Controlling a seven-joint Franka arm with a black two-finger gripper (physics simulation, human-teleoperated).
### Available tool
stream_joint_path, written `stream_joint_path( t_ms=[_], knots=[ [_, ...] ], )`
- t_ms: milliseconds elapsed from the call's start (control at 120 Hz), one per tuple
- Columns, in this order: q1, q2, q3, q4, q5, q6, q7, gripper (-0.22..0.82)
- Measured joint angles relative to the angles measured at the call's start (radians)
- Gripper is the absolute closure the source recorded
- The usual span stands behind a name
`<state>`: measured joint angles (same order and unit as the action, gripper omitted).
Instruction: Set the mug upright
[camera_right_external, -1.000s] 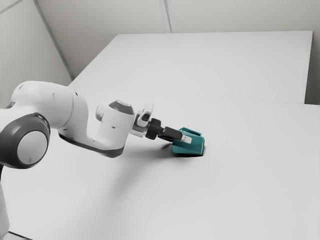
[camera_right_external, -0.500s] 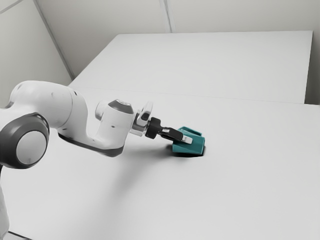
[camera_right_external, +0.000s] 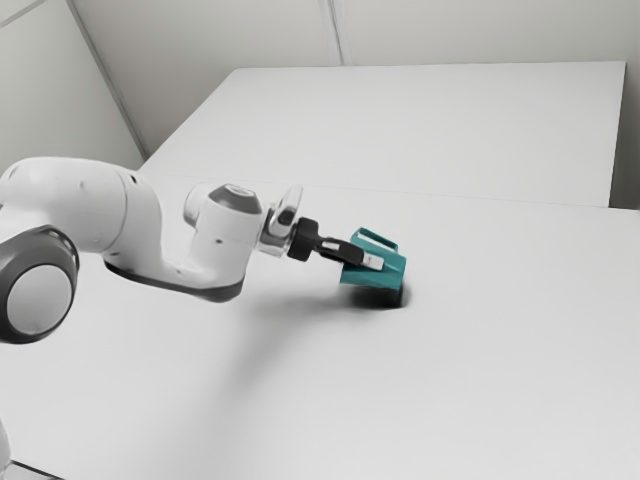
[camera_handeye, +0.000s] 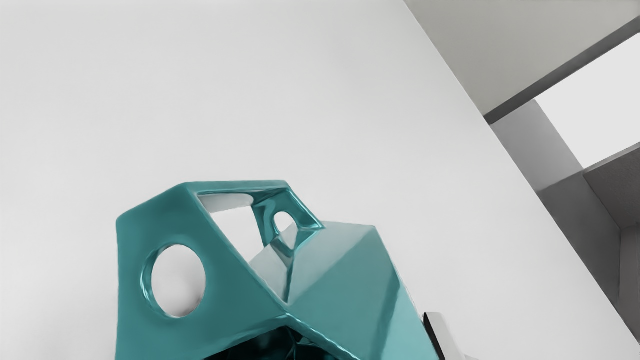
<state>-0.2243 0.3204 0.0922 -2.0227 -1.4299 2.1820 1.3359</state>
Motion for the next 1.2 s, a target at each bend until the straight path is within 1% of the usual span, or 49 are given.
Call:
stream_joint_path(
  t_ms=[92,167,342,575,775,942,1200],
  knots=[
    [-0.001,-0.038,0.001,-0.003,0.026,0.006,-0.001,0.78],
    [0.008,-0.074,0.003,-0.003,0.092,0.015,-0.003,0.78],
    [0.032,-0.145,0.004,0.0,0.395,0.036,-0.059,0.78],
    [0.054,-0.185,0.007,0.0,0.828,0.036,-0.223,0.79],
    [0.065,-0.208,0.005,0.005,1.094,-0.006,-0.397,0.79],
    [0.067,-0.236,-0.005,-0.003,1.229,-0.046,-0.541,0.79],
    [0.056,-0.296,-0.035,-0.071,1.355,-0.068,-0.74,0.79]
  ],
)
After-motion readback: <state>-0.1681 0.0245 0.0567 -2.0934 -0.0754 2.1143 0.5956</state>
